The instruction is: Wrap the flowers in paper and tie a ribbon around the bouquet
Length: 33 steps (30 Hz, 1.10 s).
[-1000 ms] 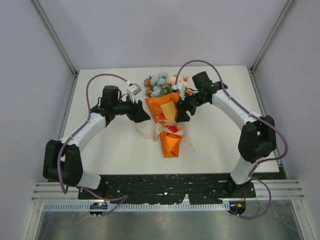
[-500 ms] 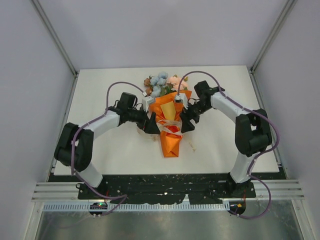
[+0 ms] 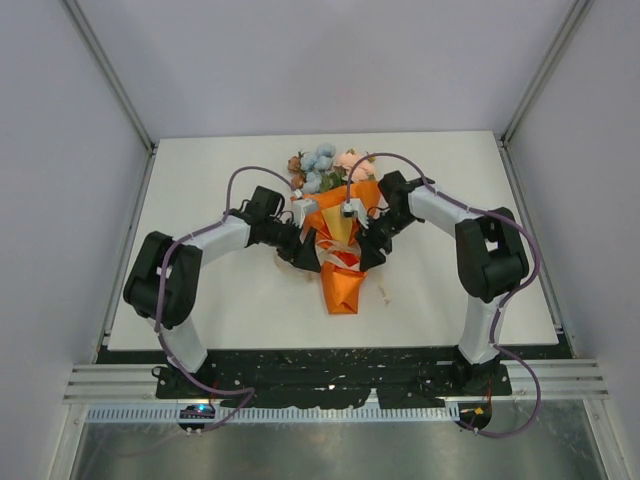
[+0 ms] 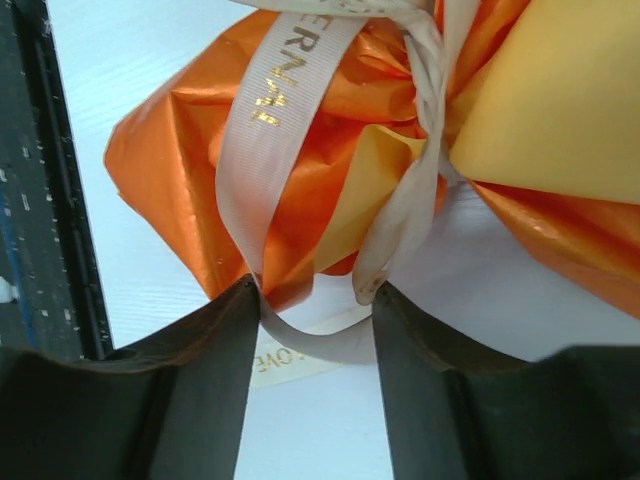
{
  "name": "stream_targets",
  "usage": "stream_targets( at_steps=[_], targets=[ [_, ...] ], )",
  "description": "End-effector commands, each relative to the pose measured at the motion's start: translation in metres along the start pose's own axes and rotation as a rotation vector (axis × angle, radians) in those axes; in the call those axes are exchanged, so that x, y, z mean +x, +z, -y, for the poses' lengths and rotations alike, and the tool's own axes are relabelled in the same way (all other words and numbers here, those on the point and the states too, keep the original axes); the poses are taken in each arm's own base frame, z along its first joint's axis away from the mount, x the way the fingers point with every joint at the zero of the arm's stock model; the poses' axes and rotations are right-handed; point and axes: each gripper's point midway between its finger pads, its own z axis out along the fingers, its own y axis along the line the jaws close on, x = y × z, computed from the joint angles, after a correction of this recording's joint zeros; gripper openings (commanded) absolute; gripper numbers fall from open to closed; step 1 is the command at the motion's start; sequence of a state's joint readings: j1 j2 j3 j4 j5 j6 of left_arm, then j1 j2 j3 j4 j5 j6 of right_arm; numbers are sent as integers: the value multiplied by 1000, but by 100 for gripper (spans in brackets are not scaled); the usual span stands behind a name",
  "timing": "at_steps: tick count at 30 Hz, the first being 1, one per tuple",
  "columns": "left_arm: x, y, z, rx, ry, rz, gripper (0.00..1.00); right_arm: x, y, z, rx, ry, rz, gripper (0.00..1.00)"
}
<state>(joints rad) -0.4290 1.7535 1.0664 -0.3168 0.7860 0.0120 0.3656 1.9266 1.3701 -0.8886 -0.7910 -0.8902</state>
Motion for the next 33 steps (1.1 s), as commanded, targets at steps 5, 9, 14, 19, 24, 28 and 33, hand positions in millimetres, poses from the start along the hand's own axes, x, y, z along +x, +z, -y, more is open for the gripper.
stream_targets(
  at_steps=[5,9,14,19,24,28,33],
  targets=[
    [-9,-1,3,18,28,4,47,-27,-26,-24,-34,-90,44,45],
    [-9,1,0,13,7,-7,35,-38,-36,-28,-26,-100,56,37],
    [-12,-1,-4,8,-15,-8,10,-40,-42,-26,-21,-86,44,35],
    [-14,-8,-7,4,-21,4,0,-37,-49,-21,-7,-71,34,18],
    [-14,-12,-6,2,-18,8,0,-40,-60,-16,15,-57,44,5],
    [-12,-16,-10,-12,-27,6,0,-37,-73,-9,36,-16,54,5],
    [-15,-18,-13,-25,-25,13,0,-10,-82,-2,48,39,15,5]
  ],
)
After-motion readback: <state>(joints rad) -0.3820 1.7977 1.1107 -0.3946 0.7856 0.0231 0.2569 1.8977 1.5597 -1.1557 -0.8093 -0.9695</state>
